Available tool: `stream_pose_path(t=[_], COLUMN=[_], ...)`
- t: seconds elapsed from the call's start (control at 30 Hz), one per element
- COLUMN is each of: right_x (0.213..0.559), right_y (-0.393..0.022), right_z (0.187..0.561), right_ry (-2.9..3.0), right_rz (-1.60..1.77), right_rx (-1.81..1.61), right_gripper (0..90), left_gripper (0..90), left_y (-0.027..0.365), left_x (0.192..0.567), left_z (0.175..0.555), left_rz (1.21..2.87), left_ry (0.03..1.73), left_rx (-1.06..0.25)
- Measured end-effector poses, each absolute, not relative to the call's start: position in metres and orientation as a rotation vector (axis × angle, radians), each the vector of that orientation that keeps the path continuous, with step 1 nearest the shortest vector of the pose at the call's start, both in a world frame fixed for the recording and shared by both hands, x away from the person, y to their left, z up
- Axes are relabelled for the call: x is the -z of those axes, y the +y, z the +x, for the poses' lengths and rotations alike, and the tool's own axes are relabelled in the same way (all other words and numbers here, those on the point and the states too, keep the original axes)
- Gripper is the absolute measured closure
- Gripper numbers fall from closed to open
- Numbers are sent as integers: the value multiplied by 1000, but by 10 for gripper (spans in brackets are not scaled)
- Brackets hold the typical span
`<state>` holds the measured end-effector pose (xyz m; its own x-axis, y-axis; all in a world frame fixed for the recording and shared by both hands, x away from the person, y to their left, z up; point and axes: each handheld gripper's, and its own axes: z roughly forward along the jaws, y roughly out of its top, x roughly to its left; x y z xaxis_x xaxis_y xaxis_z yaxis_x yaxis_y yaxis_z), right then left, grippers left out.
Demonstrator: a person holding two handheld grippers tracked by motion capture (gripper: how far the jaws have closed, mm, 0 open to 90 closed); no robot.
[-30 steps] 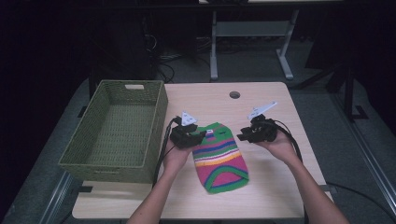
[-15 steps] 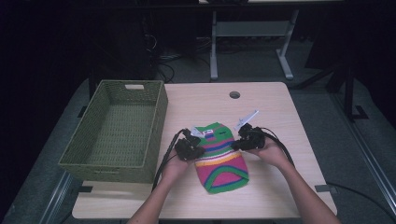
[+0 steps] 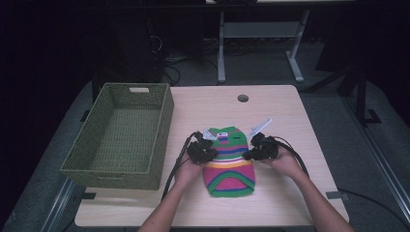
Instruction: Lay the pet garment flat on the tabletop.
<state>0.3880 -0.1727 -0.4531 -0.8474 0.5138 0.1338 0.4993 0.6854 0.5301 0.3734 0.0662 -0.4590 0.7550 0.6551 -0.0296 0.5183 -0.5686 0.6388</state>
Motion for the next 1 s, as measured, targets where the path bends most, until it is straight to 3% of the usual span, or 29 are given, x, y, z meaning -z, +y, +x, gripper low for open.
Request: stream_pose_path(t=[0.53, 0.7, 1.0], right_x=[456, 451, 445], right_y=[-185, -192, -210], right_z=[387, 386, 386], right_ry=[2828, 2804, 2766], right_rz=[910, 942, 1014], right_rx=[-942, -1060, -1165], right_gripper=[854, 731, 652], left_gripper=[733, 686, 646], left_y=[57, 59, 71], left_x=[460, 453, 441], left_z=[378, 375, 370], left_rz=[2299, 2282, 2203], left_ry=[866, 842, 858], left_rx=[-292, -310, -279])
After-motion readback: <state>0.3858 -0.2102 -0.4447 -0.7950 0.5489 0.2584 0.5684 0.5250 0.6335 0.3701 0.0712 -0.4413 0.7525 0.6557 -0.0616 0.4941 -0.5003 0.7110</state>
